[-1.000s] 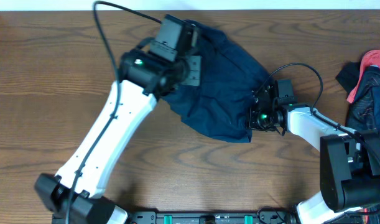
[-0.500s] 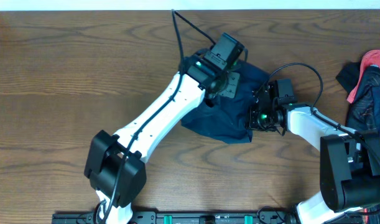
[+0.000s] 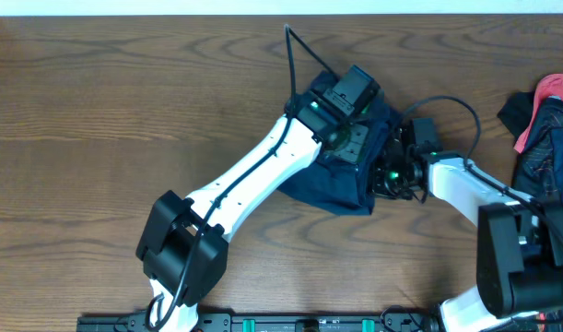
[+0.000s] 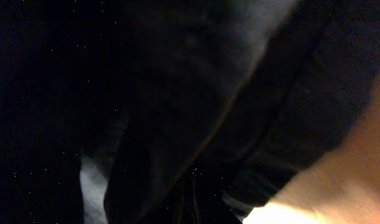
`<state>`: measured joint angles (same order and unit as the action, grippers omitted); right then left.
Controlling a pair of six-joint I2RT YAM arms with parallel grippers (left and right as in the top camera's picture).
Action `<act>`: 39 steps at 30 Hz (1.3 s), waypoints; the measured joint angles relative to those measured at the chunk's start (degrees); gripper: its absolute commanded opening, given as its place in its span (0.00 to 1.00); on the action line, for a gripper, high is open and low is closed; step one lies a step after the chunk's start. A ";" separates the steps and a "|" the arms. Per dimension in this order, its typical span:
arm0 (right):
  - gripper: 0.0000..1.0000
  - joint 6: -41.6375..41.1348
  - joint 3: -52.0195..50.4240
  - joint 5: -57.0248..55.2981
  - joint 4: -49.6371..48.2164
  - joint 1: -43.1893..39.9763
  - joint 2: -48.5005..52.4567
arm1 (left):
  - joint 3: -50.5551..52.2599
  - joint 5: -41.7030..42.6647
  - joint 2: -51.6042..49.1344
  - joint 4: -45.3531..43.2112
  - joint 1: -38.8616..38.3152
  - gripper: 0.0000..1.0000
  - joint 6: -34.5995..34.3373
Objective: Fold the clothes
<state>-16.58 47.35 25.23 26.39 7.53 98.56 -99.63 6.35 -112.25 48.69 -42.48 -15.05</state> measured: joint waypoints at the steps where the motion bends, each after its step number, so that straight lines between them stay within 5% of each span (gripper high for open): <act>1: 0.10 0.00 -0.22 -0.66 1.51 -0.72 -0.90 | 0.00 -0.22 0.00 0.66 0.35 0.58 0.04; 8: 0.15 -0.02 0.66 -6.01 13.25 -9.31 -15.30 | 0.00 -1.29 0.00 4.15 3.13 0.58 0.04; 13: 0.29 0.46 2.08 -4.85 12.98 -13.05 -24.61 | 0.00 -1.88 0.00 6.51 5.09 0.58 0.04; 17: 0.30 0.94 2.32 -1.18 10.73 -12.22 -27.06 | 0.00 -2.08 0.00 8.59 5.46 0.57 0.04; 26: 0.31 4.22 2.32 2.75 -2.73 -0.17 -17.55 | 6.03 -2.05 0.00 8.87 5.46 0.56 0.07; 28: 0.22 4.85 2.36 3.08 -4.90 2.10 -13.25 | 8.39 -2.05 0.02 7.65 5.46 0.56 0.07; 32: 0.04 3.69 2.38 -1.18 -1.79 3.52 -5.99 | 11.80 -2.05 0.00 5.27 5.46 0.56 0.07; 39: 0.03 -2.97 2.58 -11.30 8.96 0.28 -1.18 | 14.78 -2.05 0.00 4.20 5.46 0.56 0.07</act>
<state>-19.55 49.93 13.93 35.35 7.81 97.38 -84.86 4.29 -112.25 52.88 -37.01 -14.98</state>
